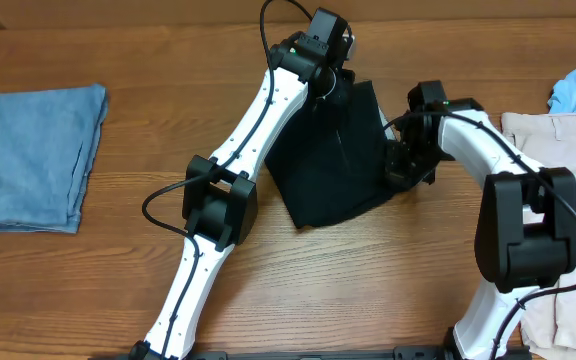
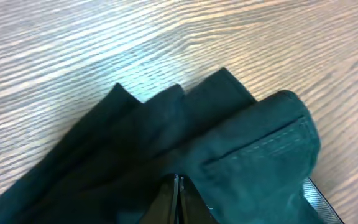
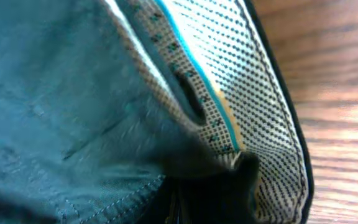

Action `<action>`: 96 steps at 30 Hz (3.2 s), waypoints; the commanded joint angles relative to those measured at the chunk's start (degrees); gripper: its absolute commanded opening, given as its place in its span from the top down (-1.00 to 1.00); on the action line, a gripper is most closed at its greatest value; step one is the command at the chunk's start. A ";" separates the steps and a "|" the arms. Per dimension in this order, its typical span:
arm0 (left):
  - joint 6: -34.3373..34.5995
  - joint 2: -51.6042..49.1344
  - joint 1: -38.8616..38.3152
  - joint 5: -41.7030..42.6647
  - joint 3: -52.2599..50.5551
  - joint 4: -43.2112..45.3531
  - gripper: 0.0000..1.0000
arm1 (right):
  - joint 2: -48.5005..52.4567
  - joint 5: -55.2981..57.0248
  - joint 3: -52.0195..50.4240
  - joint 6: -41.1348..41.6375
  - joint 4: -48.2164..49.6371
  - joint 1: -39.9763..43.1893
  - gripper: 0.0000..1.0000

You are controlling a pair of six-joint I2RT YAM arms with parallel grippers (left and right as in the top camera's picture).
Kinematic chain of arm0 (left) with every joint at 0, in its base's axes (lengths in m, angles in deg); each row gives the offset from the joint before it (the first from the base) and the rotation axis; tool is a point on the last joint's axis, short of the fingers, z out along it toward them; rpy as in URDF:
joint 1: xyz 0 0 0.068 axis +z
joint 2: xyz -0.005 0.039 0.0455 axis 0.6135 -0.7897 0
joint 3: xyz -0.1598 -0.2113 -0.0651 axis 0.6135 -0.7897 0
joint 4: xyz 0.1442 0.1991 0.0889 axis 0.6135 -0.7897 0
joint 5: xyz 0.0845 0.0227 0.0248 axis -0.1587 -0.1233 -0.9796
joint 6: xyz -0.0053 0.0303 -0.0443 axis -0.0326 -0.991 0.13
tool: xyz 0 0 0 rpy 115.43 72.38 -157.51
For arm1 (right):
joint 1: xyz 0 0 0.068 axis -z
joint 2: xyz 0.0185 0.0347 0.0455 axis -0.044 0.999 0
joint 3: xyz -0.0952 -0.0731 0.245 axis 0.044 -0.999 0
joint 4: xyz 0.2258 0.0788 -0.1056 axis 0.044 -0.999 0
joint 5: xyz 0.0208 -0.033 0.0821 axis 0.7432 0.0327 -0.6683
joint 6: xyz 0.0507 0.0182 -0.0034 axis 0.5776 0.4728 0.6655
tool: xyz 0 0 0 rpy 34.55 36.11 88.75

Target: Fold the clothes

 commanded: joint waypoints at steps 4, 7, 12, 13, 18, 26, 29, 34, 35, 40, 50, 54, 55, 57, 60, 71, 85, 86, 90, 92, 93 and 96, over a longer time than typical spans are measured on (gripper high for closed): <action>-1.29 -0.59 0.07 -2.05 0.46 2.38 0.93 | 0.02 2.84 -7.69 2.32 5.18 0.04 0.92; -1.27 3.30 0.02 -0.39 5.22 1.92 0.92 | 0.02 2.16 -7.69 2.34 5.09 0.04 0.92; -1.25 0.76 -0.04 5.92 4.46 2.56 0.92 | 0.02 1.95 -7.80 2.32 4.33 0.04 0.92; -0.96 -0.46 -0.07 6.10 4.46 3.02 0.92 | 0.02 1.95 -7.80 2.32 4.33 0.04 0.92; -0.39 -8.24 0.42 5.20 4.46 3.87 0.92 | 0.02 1.99 -7.80 3.23 4.28 0.04 0.92; 2.40 -8.33 5.29 5.35 13.18 4.02 0.85 | -2.34 1.97 -6.32 4.85 8.15 0.04 0.92; 2.62 -1.57 8.70 4.92 23.71 -3.56 0.52 | -10.56 1.97 3.56 4.68 3.08 0.07 0.85; 0.35 -1.25 10.03 -3.89 22.88 -16.20 0.07 | -19.12 5.75 15.17 4.63 -5.31 1.97 -1.00; -1.79 -1.27 10.08 -4.85 20.52 -17.64 0.04 | -20.31 7.26 15.17 4.63 -5.51 2.97 -1.00; -8.13 -1.27 10.19 -5.40 2.10 -16.46 0.10 | -20.90 8.00 15.04 4.66 -8.46 6.88 -1.00; -1.03 -1.27 9.81 -4.61 -5.07 -35.04 0.36 | -20.90 8.00 15.04 4.66 -8.46 6.88 -1.00; -1.25 -1.22 8.52 14.53 -5.90 -39.69 0.34 | -20.90 8.00 15.04 4.66 -8.46 6.88 -1.00; -1.25 -1.18 7.98 18.75 -5.90 -39.71 0.48 | -20.90 8.00 15.04 4.66 -8.46 6.88 -1.00; -1.22 -0.44 7.02 20.26 -5.90 -39.71 0.74 | -20.90 8.00 15.04 4.66 -8.46 6.88 -1.00; -1.20 3.02 4.85 18.47 -6.12 -39.71 0.75 | -20.90 8.00 15.04 4.66 -8.46 6.88 -1.00; 6.69 19.56 -2.62 -14.21 -18.60 -36.13 -1.00 | -20.90 8.00 15.04 4.66 -8.46 6.88 -1.00; -10.29 9.38 -1.79 -8.55 -22.75 -7.98 -1.00 | -20.90 8.00 15.04 4.66 -8.46 6.88 -1.00; -10.25 7.91 -1.57 -8.35 -22.75 -7.93 -1.00 | -20.90 7.98 15.04 4.66 -8.46 6.88 -1.00; -10.25 2.43 -1.36 -7.63 -22.75 -9.86 -1.00 | -20.90 8.00 15.04 4.66 -8.46 6.88 -1.00; -10.25 1.95 -1.36 -7.65 -22.75 -11.87 -0.92 | -20.90 8.00 15.04 4.66 -8.46 6.88 -1.00; -10.25 1.99 -1.25 -7.65 -22.71 -12.92 -0.27 | -20.90 8.00 15.04 4.66 -8.46 6.88 -1.00; -8.41 1.99 -0.98 -7.67 -22.69 -14.08 0.72 | -20.90 8.00 15.04 4.66 -8.46 6.88 -1.00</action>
